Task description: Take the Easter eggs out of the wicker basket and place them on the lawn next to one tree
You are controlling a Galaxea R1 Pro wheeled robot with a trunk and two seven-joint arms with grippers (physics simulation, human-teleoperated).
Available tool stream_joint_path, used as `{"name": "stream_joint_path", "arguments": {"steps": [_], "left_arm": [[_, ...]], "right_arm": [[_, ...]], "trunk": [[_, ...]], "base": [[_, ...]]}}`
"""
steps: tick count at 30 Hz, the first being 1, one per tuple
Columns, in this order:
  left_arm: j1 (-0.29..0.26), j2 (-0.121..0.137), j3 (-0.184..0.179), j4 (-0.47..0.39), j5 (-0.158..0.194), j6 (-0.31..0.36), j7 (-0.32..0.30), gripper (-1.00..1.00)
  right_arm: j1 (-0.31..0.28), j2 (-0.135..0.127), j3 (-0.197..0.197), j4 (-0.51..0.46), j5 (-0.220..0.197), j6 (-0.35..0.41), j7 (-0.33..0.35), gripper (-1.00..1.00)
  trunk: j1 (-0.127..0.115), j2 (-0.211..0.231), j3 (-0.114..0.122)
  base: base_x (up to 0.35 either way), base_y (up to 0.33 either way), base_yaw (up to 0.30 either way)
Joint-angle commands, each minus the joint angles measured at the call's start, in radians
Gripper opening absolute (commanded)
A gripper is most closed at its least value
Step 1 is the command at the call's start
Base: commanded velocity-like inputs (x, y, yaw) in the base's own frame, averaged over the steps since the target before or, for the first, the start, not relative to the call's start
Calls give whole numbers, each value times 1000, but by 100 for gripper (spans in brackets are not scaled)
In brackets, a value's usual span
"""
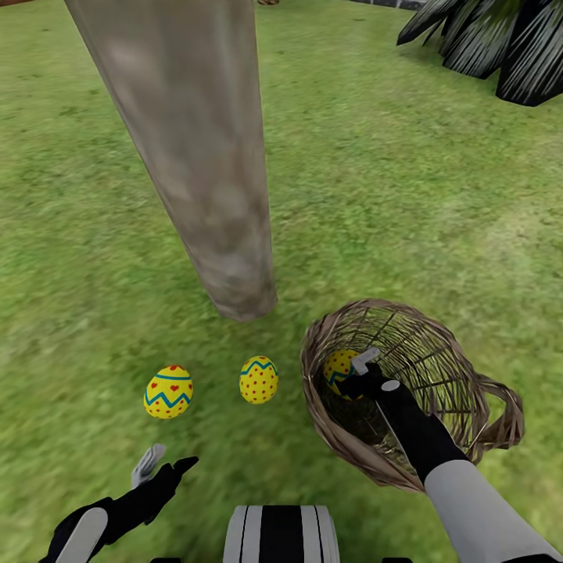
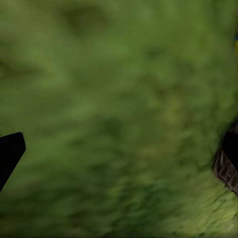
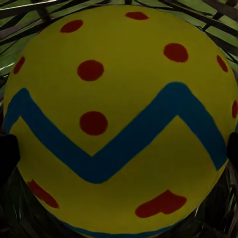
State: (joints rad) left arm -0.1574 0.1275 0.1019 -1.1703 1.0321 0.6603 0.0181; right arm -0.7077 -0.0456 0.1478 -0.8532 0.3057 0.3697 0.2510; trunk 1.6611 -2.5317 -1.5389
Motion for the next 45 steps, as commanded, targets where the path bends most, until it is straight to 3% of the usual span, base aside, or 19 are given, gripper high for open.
{"name": "stream_joint_path", "arguments": {"steps": [1, 6, 11, 16, 29, 32, 34, 37, 42, 45], "left_arm": [[-1, 0, 1, 0, 5, 5, 2, 100], [-1, 0, 1, 0, 4, 5, 2, 100], [-1, 0, 1, 0, 5, 5, 1, 100], [-1, 1, 1, 0, 5, 7, 0, 100], [-1, 1, 1, 0, 5, 7, -1, 100], [-1, 1, 1, 0, 5, 7, -2, 100], [-1, 1, 1, 0, 6, 7, -3, 100], [-1, 1, 1, 0, 6, 7, -3, 100], [-1, 1, 1, 0, 6, 7, -2, 100], [-1, 1, 1, 0, 5, 6, 0, 100]], "right_arm": [[1, 0, 3, 51, 3, 4, 6, -100], [1, 0, 3, 51, 3, 3, 7, -100], [1, -1, 3, 51, 3, 3, 7, -100], [9, -2, 3, -4, 3, 17, 10, -100], [11, -2, 8, -7, 8, 23, 11, -100], [13, -6, 12, -7, 10, 95, 14, -100], [13, -32, 17, -8, 8, 188, 60, -100], [13, -57, 19, -36, 8, 232, 168, -100], [23, -92, 18, -142, 7, 247, 202, -100], [71, -115, 16, -269, 6, 265, 206, -100]], "trunk": [[0, 0, -1], [-2, 1, 19], [-2, 1, 19], [-4, 2, 38], [-10, 5, 88], [-12, 6, 100], [-12, 6, 108], [-14, 7, 119], [-16, 8, 139], [-17, 9, 150]], "base": [[0, 0, 0], [0, 0, 0], [0, 0, 0], [0, 0, 0], [0, 0, 0], [0, 0, 0], [0, 0, 0], [0, 0, 0], [0, 0, 0], [0, 0, 0]]}}
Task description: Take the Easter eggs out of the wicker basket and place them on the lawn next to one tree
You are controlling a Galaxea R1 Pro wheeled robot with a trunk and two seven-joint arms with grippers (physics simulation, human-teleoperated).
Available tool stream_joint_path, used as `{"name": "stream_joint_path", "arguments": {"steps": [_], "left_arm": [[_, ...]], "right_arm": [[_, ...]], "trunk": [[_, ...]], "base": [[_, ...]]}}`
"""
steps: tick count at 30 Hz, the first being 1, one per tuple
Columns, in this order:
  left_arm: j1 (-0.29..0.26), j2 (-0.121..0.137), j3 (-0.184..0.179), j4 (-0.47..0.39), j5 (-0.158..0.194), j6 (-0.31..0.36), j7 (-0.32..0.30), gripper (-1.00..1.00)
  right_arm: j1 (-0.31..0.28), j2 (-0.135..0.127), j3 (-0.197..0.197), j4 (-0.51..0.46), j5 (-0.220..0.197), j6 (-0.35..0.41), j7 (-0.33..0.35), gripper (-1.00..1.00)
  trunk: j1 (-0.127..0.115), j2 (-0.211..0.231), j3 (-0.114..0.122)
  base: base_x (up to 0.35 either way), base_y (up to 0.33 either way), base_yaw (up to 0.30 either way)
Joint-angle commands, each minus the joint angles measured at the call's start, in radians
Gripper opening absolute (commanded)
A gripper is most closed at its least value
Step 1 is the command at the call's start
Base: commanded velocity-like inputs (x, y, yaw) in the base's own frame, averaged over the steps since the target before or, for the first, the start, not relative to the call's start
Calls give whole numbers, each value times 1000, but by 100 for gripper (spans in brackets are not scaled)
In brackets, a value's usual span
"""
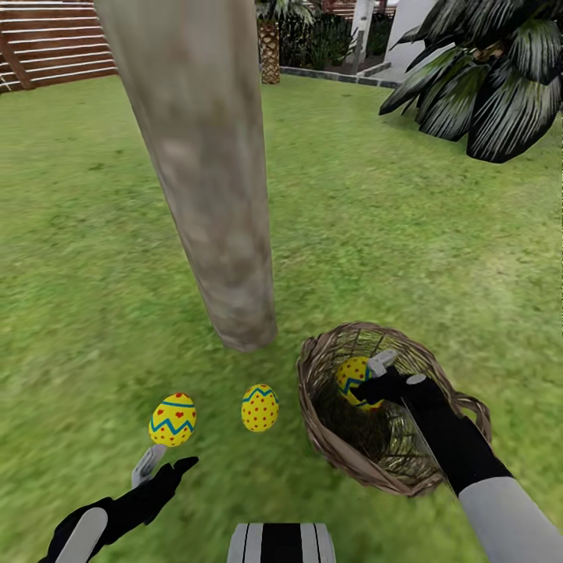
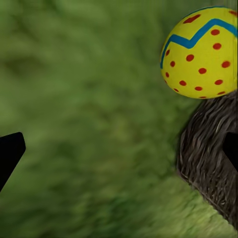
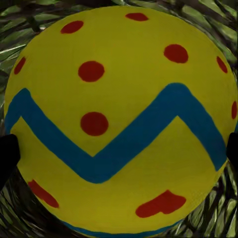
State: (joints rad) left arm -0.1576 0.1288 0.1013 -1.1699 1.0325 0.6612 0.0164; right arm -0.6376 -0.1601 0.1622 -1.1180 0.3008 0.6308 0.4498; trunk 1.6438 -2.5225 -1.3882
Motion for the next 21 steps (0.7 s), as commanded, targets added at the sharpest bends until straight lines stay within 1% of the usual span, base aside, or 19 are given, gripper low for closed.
{"name": "stream_joint_path", "arguments": {"steps": [1, 2, 3, 5, 6, 7, 8, 9, 10, 11, 13, 15, 16, 17, 18, 19, 20, 21], "left_arm": [[0, -1, 1, -1, 5, 4, 2, 100], [0, -1, 1, -1, 4, 3, 3, 100], [0, -2, 1, -1, 4, 3, 3, 100], [0, -3, 1, -1, 3, 1, 5, 100], [0, -3, 1, -1, 3, 0, 5, 100], [0, -3, 1, -1, 2, 0, 6, 100], [0, -3, 1, -1, 2, -1, 7, 100], [0, -3, 1, -1, 1, -2, 9, 100], [0, -3, 1, -1, 1, -3, 10, 100], [0, -3, 1, -1, -1, -4, 12, 100], [0, -3, 1, 0, -3, -16, 15, 100], [2, -3, 1, 0, -4, -36, 16, 100], [3, -3, 1, 0, -4, -43, 17, 100], [4, -4, 1, 0, -4, -49, 18, 100], [5, -5, 1, 3, -4, -51, 18, 100], [5, -5, 1, 8, -4, -53, 17, 100], [5, -5, 1, 16, -4, -54, 15, 100], [6, -5, 1, 20, -5, -55, 14, 100]], "right_arm": [[23, -13, 1, -58, 9, 30, 8, -100], [57, -32, 1, -153, 5, 81, 8, -100], [68, -38, 1, -184, 4, 97, 8, -100], [141, -64, -2, -357, -1, 156, 22, -100], [156, -69, -4, -398, 0, 163, 52, -100], [172, -74, -8, -433, 0, 168, 98, -100], [184, -79, -14, -456, 1, 171, 159, -100], [192, -84, -30, -471, 1, 172, 223, -100], [196, -87, -61, -480, 1, 172, 280, -100], [198, -88, -129, -489, 0, 173, 353, -100], [192, -85, -230, -494, -3, 171, 445, -100], [186, -81, -329, -496, -5, 167, 527, -100], [184, -79, -373, -496, -7, 166, 556, -100], [182, -77, -429, -497, -25, 164, 583, -100], [182, -76, -461, -497, -59, 162, 593, -100], [182, -76, -490, -498, -105, 161, 600, -100], [183, -75, -527, -498, -175, 158, 605, -100], [184, -74, -559, -497, -221, 151, 604, -100]], "trunk": [[-1, 0, 3], [-1, 0, 7], [-1, 0, 11], [-2, 1, 19], [-3, 1, 23], [-3, 1, 26], [-4, 2, 30], [-4, 2, 34], [-5, 2, 38], [-5, 2, 42], [-6, 3, 50], [-7, 3, 57], [-7, 4, 61], [-8, 4, 65], [-8, 4, 69], [-9, 4, 73], [-9, 4, 77], [-10, 5, 81]], "base": [[0, 0, 0], [0, 0, 0], [0, 0, 0], [0, 0, 0], [0, 0, 0], [0, 0, 0], [0, 0, 0], [0, 0, 0], [0, 0, 0], [0, 0, 0], [0, 0, 0], [0, 0, 0], [0, 0, 0], [0, 0, 0], [0, 0, 0], [0, 0, 0], [0, 0, 0], [0, 0, 0]]}}
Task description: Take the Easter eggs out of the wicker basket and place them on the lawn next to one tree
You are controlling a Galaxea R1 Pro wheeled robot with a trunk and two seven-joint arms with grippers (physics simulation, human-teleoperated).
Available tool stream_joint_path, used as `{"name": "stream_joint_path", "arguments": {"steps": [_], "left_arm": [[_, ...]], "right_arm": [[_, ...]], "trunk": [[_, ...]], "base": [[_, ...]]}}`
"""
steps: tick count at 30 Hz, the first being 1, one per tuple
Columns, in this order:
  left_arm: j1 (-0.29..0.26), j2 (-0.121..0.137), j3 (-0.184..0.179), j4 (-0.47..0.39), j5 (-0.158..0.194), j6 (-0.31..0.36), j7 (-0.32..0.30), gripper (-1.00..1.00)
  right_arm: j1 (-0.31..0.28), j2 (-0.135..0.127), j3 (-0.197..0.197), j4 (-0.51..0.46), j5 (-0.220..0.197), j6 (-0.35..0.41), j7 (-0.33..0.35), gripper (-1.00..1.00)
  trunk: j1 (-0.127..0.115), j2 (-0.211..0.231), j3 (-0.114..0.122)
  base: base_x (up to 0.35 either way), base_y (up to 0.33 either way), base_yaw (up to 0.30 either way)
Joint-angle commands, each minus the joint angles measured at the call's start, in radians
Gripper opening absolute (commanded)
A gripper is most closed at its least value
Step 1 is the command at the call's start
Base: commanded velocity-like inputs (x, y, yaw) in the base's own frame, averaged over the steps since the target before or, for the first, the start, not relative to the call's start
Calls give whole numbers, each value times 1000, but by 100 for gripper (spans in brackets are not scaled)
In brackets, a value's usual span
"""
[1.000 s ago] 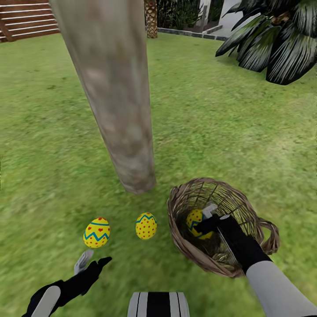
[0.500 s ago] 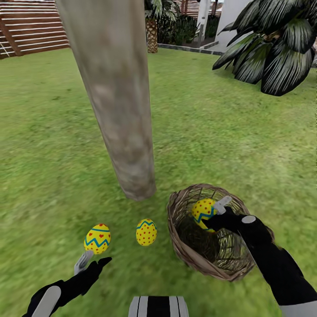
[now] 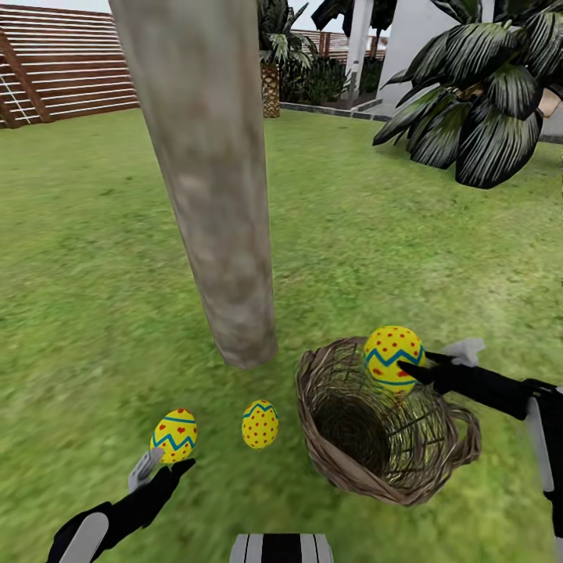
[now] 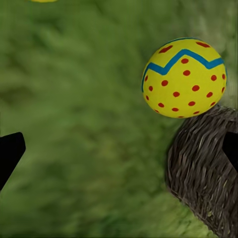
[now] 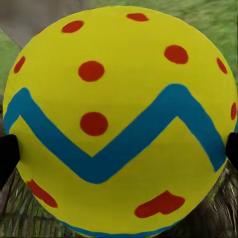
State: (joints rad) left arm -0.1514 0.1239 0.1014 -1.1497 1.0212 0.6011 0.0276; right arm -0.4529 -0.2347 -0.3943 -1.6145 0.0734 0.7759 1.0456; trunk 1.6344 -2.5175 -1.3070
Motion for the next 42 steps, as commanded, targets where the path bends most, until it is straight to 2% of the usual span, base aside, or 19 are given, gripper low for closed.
{"name": "stream_joint_path", "arguments": {"steps": [1, 4, 6, 9, 10, 12, 15, 18, 22, 23, 24, 26, 29, 39, 40, 42], "left_arm": [[0, 0, 1, 1, 7, 5, 2, 100], [4, 0, 1, 3, 7, 5, -2, 100], [7, 1, 1, 7, 7, 5, -4, 100], [8, 1, 1, 30, 6, 5, -5, 100], [8, 2, 1, 32, 6, 5, -5, 100], [9, 2, 1, 35, 5, 5, -5, 100], [9, 2, 1, 37, 0, 4, -4, 100], [9, 0, 1, 37, -39, 3, -4, 100], [25, 0, 1, 20, -49, -11, -7, 100], [34, 0, 1, 9, -50, -30, -10, 100], [51, 0, 1, -10, -50, -53, -12, 100], [68, 0, 1, -37, -50, -69, -13, 100], [79, 0, 1, -54, -50, -79, -14, 100], [87, 0, 3, -59, -50, -81, -14, 100], [88, 0, 3, -59, -51, -81, -14, 100], [97, 1, 6, -62, -51, -83, -14, 100]], "right_arm": [[0, 1, -22, -1, -11, -9, 7, -100], [0, 11, -66, -1, -35, -72, 2, -100], [0, 31, -83, -1, -41, -90, 0, -100], [0, 54, -139, -1, -47, -100, -1, -100], [-1, 60, -144, -1, -47, -101, -5, -100], [-1, 86, -151, -1, -52, -114, -65, -100], [0, 105, -154, -1, -71, -164, -135, -100], [0, 108, -156, -1, -104, -177, -154, -100], [-1, 109, -181, -1, -117, -173, -165, -100], [-3, 110, -185, -1, -118, -172, -180, -100], [-6, 110, -188, -1, -120, -170, -250, -100], [-8, 110, -185, -1, -129, -168, -377, -100], [-10, 109, -183, -1, -158, -168, -474, -100], [-13, 110, -175, 11, -157, -167, -522, -100], [-13, 110, -159, 22, -156, -168, -549, -100], [-18, 110, -67, 75, -158, -178, -646, -100]], "trunk": [[0, 0, -1], [0, 0, -1], [0, 0, -1], [0, 0, -1], [0, 0, -1], [0, 0, -1], [0, 0, -1], [0, 0, -1], [0, 0, -1], [0, 0, -1], [0, 0, -1], [0, 0, -1], [0, 0, 0], [0, 0, 6], [0, 0, 7], [0, 0, 8]], "base": [[0, 0, 0], [0, 0, 0], [0, 0, 0], [-79, -122, 0], [-127, -233, 0], [-140, -266, 0], [-113, -292, 0], [-31, -316, 0], [-6, -325, 0], [-1, -327, 0], [-1, -327, 0], [0, -328, 0], [0, -328, 82], [0, -328, 207], [0, -328, 219], [0, -327, 219]]}}
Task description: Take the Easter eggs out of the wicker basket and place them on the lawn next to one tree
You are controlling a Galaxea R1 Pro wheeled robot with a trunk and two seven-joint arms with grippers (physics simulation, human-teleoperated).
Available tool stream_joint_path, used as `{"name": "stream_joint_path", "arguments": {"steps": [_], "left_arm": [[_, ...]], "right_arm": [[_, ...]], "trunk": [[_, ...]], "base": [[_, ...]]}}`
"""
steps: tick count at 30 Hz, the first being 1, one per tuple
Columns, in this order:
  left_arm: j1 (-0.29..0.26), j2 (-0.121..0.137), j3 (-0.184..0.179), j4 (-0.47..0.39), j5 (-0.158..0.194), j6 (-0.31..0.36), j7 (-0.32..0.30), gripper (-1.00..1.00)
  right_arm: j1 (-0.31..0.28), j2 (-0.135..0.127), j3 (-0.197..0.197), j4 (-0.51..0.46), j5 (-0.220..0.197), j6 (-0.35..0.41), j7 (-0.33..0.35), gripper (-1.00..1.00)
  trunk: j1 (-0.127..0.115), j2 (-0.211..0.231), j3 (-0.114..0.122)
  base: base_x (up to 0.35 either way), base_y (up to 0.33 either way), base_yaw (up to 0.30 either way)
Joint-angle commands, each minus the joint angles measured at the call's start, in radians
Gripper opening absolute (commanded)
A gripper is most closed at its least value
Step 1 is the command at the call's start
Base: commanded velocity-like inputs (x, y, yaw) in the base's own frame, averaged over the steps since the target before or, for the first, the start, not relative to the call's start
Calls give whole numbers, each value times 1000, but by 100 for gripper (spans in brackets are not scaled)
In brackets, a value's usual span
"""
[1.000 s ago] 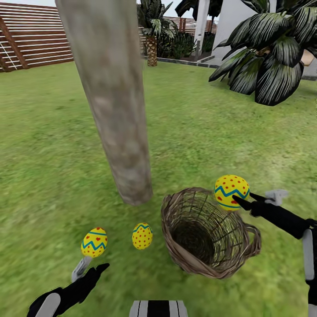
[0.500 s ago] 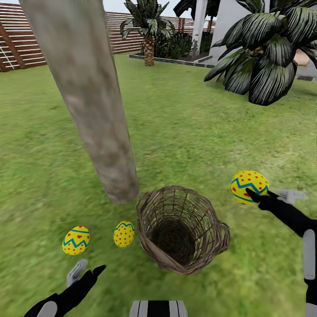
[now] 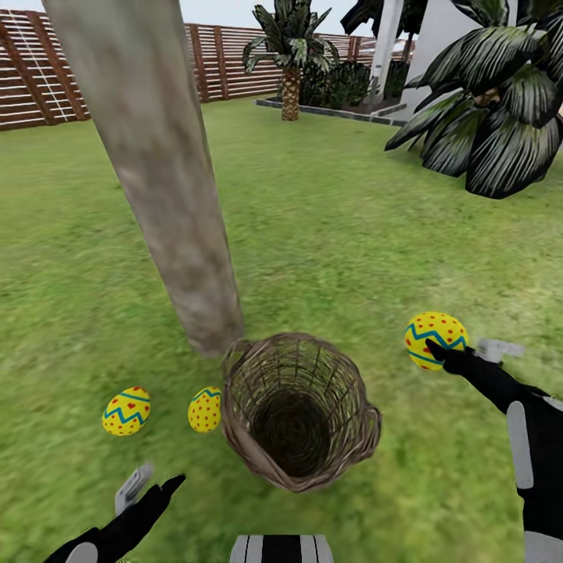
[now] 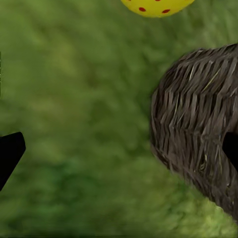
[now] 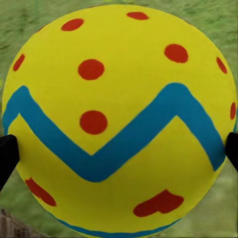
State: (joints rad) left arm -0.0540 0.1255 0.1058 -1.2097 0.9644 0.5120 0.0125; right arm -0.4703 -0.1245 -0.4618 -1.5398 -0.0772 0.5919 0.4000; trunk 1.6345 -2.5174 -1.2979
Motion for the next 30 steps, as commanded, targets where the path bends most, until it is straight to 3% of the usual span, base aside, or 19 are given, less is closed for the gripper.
{"name": "stream_joint_path", "arguments": {"steps": [1, 4, 10, 13, 16, 20, 24, 30], "left_arm": [[6, 1, 4, -5, 6, 5, 1, 100], [44, 5, 12, -38, 5, 3, 5, 100], [104, 4, 77, -71, 12, -37, 4, 100], [127, 5, 90, -74, 15, -45, 5, 100], [173, 1, 124, -129, 10, -57, 14, 100], [195, 0, 134, -146, 9, -66, 16, 100], [199, 2, 140, -142, 37, -64, 16, 100], [200, -1, 172, -136, 45, -63, 15, 100]], "right_arm": [[-5, 0, 17, 20, -8, 4, -22, -100], [-39, 0, 57, 109, -3, 0, -53, -100], [-78, 0, 104, 223, 3, -49, -62, -100], [-80, 0, 109, 230, 2, -54, -62, -100], [-80, -1, 111, 231, 1, -55, -63, -100], [-79, 0, 115, 222, 1, -54, -62, -100], [-77, -1, 159, 209, 0, -46, -61, -100], [-72, -1, 170, 183, 1, -43, -61, -100]], "trunk": [[0, 0, 0], [0, 0, 2], [0, 0, 7], [0, 0, 9], [0, 0, 11], [0, 0, 15], [-2, 1, 36], [-5, 2, 66]], "base": [[0, -327, 219], [0, -327, 219], [0, -328, 221], [0, -328, 224], [0, -327, 225], [0, -282, 180], [0, -49, 129], [0, -5, 100]]}}
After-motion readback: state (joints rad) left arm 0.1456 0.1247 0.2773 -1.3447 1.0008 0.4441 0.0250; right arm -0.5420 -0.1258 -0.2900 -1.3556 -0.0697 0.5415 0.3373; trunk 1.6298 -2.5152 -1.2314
